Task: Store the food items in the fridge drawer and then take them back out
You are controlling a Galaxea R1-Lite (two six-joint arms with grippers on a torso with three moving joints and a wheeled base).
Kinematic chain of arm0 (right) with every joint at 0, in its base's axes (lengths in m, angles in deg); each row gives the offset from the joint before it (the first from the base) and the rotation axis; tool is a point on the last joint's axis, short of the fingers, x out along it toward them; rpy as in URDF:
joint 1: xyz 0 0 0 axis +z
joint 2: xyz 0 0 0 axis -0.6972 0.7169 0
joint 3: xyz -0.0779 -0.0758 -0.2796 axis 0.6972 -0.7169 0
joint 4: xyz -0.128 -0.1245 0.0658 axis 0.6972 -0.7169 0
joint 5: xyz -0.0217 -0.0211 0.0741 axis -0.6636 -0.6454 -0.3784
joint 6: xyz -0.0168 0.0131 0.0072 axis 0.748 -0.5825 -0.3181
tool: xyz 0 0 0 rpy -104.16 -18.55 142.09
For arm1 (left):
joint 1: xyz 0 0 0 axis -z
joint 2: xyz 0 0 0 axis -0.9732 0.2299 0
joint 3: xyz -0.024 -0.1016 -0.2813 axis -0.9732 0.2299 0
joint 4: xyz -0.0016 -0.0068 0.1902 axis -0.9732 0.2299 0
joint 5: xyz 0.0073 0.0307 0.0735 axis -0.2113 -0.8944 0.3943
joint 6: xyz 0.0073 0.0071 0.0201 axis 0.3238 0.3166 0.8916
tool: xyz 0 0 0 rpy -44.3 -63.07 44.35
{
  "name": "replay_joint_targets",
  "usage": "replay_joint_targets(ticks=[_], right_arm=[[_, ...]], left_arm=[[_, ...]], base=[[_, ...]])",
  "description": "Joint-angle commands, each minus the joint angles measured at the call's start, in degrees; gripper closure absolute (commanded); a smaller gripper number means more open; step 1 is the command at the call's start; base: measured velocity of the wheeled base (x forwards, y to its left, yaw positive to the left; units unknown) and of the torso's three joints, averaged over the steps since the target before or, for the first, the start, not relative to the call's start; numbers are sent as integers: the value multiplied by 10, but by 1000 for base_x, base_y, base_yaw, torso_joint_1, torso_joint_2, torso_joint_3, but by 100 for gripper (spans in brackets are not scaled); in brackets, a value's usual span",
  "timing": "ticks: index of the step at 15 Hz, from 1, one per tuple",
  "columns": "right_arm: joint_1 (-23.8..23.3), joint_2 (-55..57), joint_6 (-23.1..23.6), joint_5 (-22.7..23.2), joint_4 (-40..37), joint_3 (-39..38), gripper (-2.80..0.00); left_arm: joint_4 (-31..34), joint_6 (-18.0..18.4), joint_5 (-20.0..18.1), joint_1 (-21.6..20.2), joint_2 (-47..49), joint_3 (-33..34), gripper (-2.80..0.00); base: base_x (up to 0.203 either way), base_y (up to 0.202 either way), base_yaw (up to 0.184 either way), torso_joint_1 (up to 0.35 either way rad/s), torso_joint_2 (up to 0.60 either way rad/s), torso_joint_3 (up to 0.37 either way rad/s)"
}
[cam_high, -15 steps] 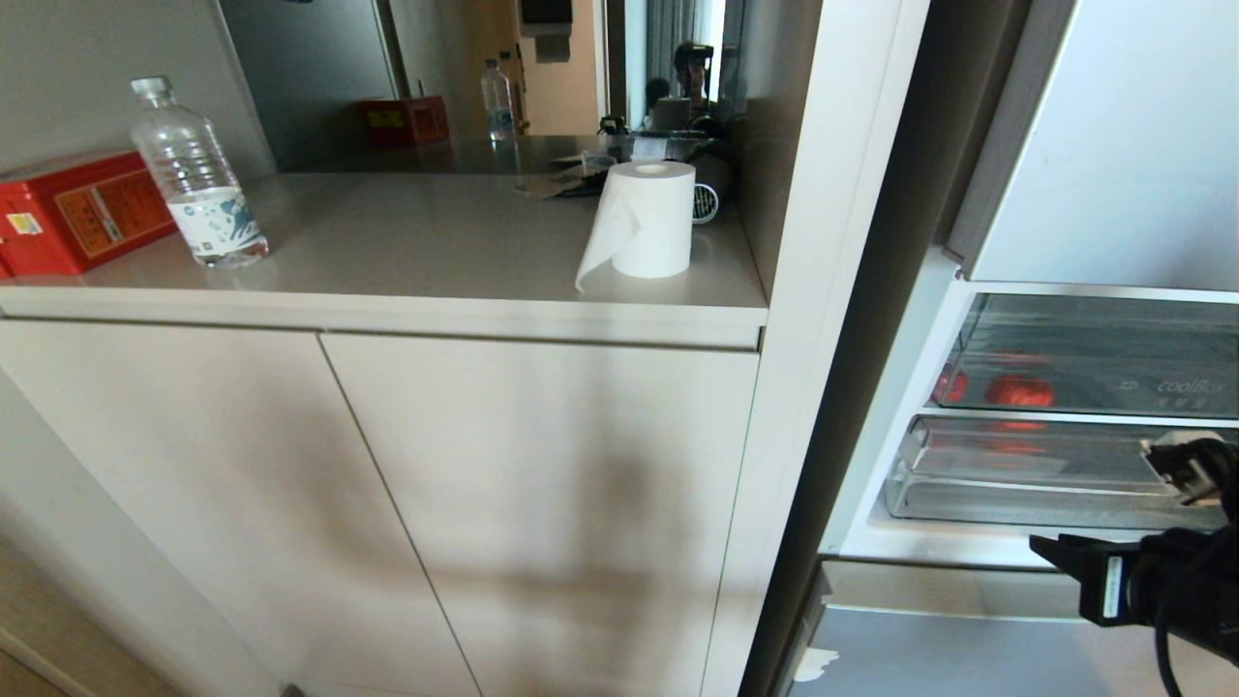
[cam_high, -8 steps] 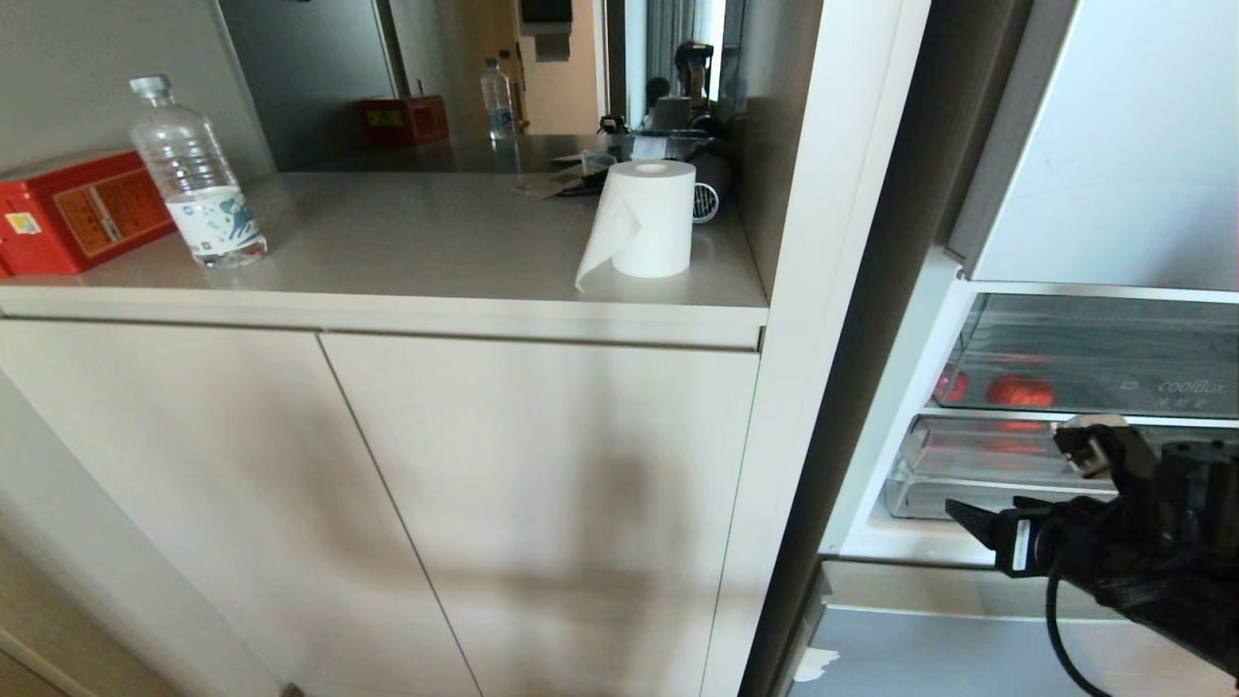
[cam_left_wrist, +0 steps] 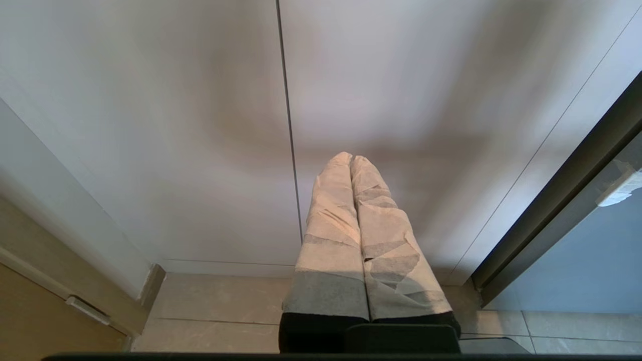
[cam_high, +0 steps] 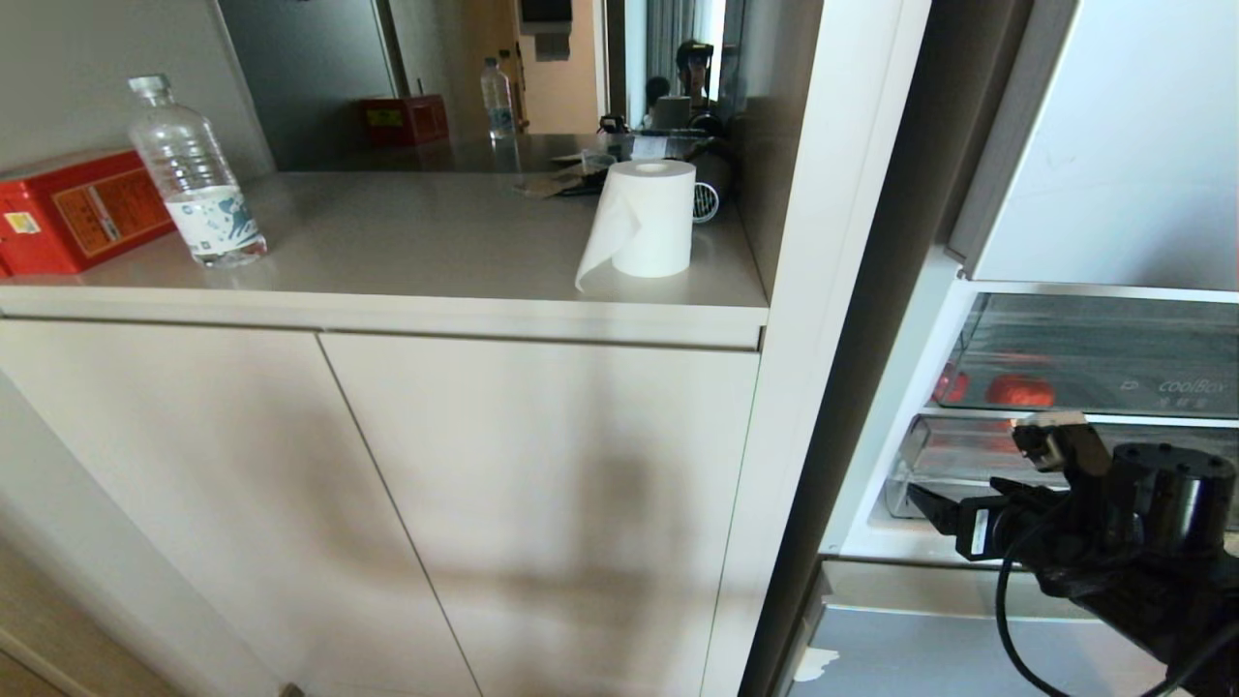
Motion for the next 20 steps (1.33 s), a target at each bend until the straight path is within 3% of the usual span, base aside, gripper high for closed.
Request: replay_joint_targets(ticks=[1, 4, 15, 16, 20], right_arm=[[1, 53, -1, -3, 46, 6, -280], [1, 93, -2, -46, 113, 16, -280], [7, 86, -21, -44, 115, 30, -280], [12, 86, -20, -44, 115, 32, 0], [39, 90, -22, -45, 115, 42, 0]], left_arm=[[1, 0, 0, 0, 0, 0, 0], [1, 0, 0, 0, 0, 0, 0], [1, 0, 0, 0, 0, 0, 0], [1, 0, 0, 0, 0, 0, 0], [1, 0, 0, 1, 0, 0, 0]], base=[[0, 0, 0, 0, 0, 0], [0, 0, 0, 0, 0, 0], [0, 0, 0, 0, 0, 0], [0, 0, 0, 0, 0, 0], [0, 0, 0, 0, 0, 0]])
